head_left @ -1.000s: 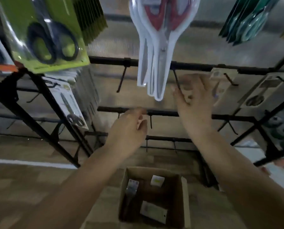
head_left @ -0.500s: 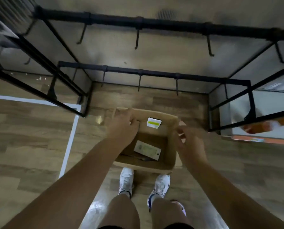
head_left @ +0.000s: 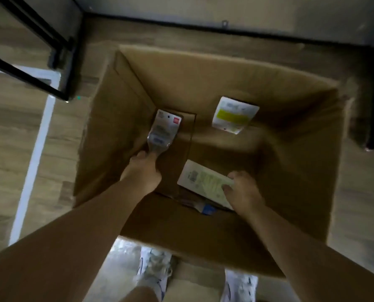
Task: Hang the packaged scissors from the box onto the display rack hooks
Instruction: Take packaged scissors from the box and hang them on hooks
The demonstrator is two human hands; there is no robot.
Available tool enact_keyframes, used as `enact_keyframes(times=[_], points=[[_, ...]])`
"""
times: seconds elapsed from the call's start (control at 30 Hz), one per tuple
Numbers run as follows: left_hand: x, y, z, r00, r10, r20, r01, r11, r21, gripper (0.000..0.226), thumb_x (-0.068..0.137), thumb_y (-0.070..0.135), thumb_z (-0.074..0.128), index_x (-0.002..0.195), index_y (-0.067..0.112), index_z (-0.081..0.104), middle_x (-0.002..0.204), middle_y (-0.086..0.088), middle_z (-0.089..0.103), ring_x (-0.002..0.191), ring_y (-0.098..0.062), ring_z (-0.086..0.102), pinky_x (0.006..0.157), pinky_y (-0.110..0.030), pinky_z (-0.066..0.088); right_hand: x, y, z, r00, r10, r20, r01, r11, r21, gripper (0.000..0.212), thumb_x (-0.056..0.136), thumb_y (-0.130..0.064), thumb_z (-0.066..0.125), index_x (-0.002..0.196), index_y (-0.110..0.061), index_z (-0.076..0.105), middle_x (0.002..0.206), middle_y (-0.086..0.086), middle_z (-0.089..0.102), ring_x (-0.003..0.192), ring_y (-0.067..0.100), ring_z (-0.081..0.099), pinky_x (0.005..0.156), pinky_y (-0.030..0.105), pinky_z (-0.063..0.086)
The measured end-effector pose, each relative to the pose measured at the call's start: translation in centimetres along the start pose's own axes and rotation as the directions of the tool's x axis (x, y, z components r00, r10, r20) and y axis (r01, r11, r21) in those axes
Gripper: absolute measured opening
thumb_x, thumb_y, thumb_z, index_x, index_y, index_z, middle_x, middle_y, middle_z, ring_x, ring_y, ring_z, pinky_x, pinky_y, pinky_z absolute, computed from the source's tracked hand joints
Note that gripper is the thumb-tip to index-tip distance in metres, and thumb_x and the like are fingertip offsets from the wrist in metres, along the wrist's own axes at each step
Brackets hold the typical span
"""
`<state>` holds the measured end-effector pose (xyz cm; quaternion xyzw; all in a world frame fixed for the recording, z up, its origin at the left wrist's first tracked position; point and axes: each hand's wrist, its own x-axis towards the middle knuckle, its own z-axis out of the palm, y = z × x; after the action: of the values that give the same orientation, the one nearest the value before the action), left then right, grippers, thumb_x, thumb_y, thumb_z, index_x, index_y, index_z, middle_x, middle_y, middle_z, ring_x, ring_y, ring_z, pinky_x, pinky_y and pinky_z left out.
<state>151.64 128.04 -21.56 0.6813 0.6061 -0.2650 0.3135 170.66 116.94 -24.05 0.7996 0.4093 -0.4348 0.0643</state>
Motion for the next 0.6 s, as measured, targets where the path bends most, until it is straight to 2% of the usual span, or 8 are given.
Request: enact_keyframes(times=[0.07, 0.13, 0.2, 0.27, 0.37, 0.4, 0.5, 0.6], points=[[3.8, -1.0, 1.7, 0.996, -0.069, -0.056, 0.069, 0.998, 0.003, 0.046, 0.094, 0.018, 0.049, 0.138, 0.014, 0.036, 0.140, -0.014, 0.036, 0.126, -0.031, 0.039, 0.103, -0.040, 0.037, 3.3, 0.2, 2.5, 0.998, -0.058, 0.032, 0.062, 0.986, -0.157, 0.055, 0.091, -0.039, 0.057, 0.137, -0.017, 0.037, 0.137, 0.007, 0.040, 0.126, 0.025, 0.038, 0.102, 0.036, 0.036], [6.5, -2.0, 3.3, 0.987, -0.114, -0.113, 0.108, 0.993, -0.053, 0.052, 0.096, 0.023, 0.049, 0.143, 0.014, 0.030, 0.143, -0.013, 0.033, 0.130, -0.031, 0.036, 0.103, -0.038, 0.035, 5.3, 0.5, 4.7, 0.992, -0.114, 0.062, 0.126, 0.964, -0.235, 0.070, 0.085, -0.046, 0.063, 0.140, -0.018, 0.031, 0.140, 0.006, 0.035, 0.129, 0.025, 0.035, 0.103, 0.038, 0.033], [8.4, -2.5, 4.3, 0.988, -0.070, -0.136, 0.062, 0.996, -0.063, 0.047, 0.096, 0.021, 0.049, 0.140, 0.012, 0.035, 0.140, -0.014, 0.038, 0.126, -0.032, 0.041, 0.098, -0.038, 0.039, 6.8, 0.7, 6.0, 0.989, -0.117, 0.088, 0.135, 0.963, -0.235, 0.078, 0.080, -0.046, 0.069, 0.141, -0.019, 0.029, 0.140, 0.008, 0.033, 0.128, 0.026, 0.035, 0.102, 0.040, 0.034], [10.0, -2.3, 4.2, 0.997, -0.004, -0.077, 0.005, 1.000, 0.014, 0.041, 0.094, 0.017, 0.049, 0.134, 0.009, 0.042, 0.136, -0.016, 0.043, 0.120, -0.033, 0.046, 0.096, -0.037, 0.043, 8.1, 0.8, 5.8, 0.990, -0.075, 0.117, 0.103, 0.960, -0.260, 0.080, 0.078, -0.043, 0.072, 0.141, -0.017, 0.029, 0.140, 0.009, 0.032, 0.127, 0.027, 0.036, 0.101, 0.040, 0.039], [13.0, -1.4, 2.7, 0.999, 0.026, -0.040, -0.024, 0.999, 0.029, 0.041, 0.098, 0.022, 0.045, 0.136, 0.007, 0.043, 0.141, -0.016, 0.043, 0.126, -0.033, 0.043, 0.105, -0.038, 0.037, 10.0, 0.5, 5.0, 0.983, -0.040, 0.177, 0.074, 0.979, -0.189, 0.089, 0.076, -0.039, 0.075, 0.144, -0.014, 0.024, 0.140, 0.011, 0.038, 0.124, 0.028, 0.044, 0.097, 0.039, 0.044], [13.8, -1.1, 2.2, 0.998, 0.022, -0.063, -0.023, 1.000, -0.020, 0.041, 0.099, 0.023, 0.043, 0.136, 0.007, 0.043, 0.142, -0.015, 0.042, 0.129, -0.032, 0.042, 0.107, -0.038, 0.035, 10.4, 0.3, 5.0, 0.980, -0.041, 0.193, 0.078, 0.980, -0.185, 0.088, 0.076, -0.038, 0.076, 0.143, -0.014, 0.025, 0.138, 0.010, 0.040, 0.122, 0.027, 0.046, 0.095, 0.037, 0.045], [14.7, -1.9, 3.0, 0.990, -0.005, -0.140, -0.034, 0.961, -0.274, 0.045, 0.094, 0.022, 0.051, 0.137, 0.010, 0.044, 0.140, -0.014, 0.046, 0.128, -0.032, 0.044, 0.107, -0.038, 0.035, 10.8, 0.1, 5.4, 0.974, -0.080, 0.212, 0.141, 0.947, -0.288, 0.064, 0.077, -0.034, 0.075, 0.130, -0.019, 0.043, 0.130, 0.006, 0.044, 0.117, 0.024, 0.050, 0.092, 0.035, 0.047], [13.8, -3.5, 5.7, 0.987, 0.040, -0.157, -0.090, 0.943, -0.321, 0.072, 0.086, 0.019, 0.065, 0.147, 0.012, 0.027, 0.148, -0.013, 0.034, 0.135, -0.030, 0.035, 0.111, -0.039, 0.032, 11.3, 0.7, 5.4, 0.972, -0.108, 0.206, 0.140, 0.979, -0.147, 0.051, 0.076, -0.025, 0.077, 0.121, -0.021, 0.055, 0.121, 0.002, 0.052, 0.107, 0.019, 0.056, 0.084, 0.030, 0.048]])
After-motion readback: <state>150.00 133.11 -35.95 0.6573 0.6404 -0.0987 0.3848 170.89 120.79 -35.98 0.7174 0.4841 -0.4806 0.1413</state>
